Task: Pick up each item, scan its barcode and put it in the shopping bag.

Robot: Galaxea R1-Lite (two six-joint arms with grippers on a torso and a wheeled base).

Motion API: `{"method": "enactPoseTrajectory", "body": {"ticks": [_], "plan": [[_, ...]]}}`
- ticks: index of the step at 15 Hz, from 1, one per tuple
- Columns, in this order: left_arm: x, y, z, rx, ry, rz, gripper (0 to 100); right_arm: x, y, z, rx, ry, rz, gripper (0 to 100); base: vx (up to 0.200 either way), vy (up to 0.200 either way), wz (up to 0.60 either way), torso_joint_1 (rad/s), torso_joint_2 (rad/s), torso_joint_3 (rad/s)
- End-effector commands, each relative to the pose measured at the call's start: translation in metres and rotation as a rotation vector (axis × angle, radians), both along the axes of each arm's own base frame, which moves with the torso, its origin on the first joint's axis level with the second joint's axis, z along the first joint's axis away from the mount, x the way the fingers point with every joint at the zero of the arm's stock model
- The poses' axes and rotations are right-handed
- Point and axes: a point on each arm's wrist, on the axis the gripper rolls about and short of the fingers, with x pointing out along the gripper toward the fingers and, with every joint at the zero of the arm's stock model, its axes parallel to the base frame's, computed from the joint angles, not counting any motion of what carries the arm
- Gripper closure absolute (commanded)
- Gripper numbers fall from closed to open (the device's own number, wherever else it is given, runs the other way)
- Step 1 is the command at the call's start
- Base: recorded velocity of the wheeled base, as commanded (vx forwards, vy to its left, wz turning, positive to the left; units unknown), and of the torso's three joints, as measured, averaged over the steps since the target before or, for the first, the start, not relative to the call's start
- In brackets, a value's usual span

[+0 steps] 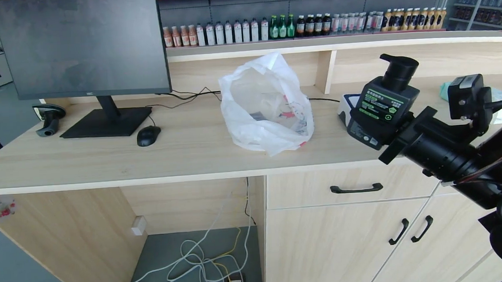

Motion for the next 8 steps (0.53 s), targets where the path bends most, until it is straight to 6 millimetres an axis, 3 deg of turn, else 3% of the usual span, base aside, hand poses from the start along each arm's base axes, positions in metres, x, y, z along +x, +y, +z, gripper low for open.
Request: {"method": "enactPoseTrajectory", "body": {"ticks": [1, 6, 8], "plan": [[0.0, 0.0, 0.0, -0.001, -0.001, -0.001, 0, -0.001, -0.0005, -0.0046, -0.006, 0.018, -0.001, 100, 0.2, 0.0, 0.0, -0.012, -0.01, 0.002], [0.0, 0.0, 0.0002, 0.0, -0.002, 0.001, 0, -0.0026, -0.0006, -0.0036, -0.005, 0.015, 0.001, 100, 0.2, 0.0, 0.0, 0.004, 0.0, 0.003], [0.0, 0.0, 0.0005, 0.002, -0.005, 0.001, 0, -0.0052, -0.0013, -0.0043, -0.006, 0.019, 0.001, 100, 0.0, 0.0, 0.0, 0.0, 0.0, 0.0]]}}
